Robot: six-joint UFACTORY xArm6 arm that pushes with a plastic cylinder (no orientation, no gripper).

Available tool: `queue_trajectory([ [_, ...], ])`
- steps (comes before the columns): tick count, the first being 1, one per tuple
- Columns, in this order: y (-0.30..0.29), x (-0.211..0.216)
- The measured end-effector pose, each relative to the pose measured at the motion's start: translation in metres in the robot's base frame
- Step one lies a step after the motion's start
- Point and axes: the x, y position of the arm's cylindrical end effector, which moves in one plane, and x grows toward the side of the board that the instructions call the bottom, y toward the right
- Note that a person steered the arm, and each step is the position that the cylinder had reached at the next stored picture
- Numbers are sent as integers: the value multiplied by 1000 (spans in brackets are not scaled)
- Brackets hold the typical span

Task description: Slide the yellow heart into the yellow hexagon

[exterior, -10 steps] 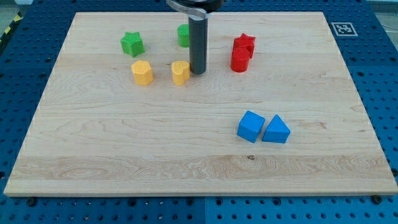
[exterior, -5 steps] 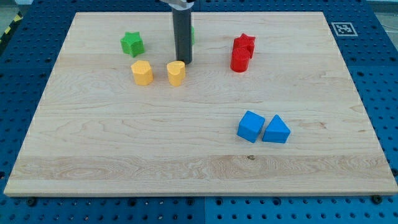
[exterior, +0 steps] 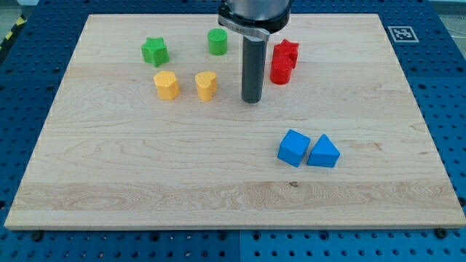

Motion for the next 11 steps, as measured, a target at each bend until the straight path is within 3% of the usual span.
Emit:
queue_trajectory([
  [5,-10,-10],
  [11,-64,-25],
])
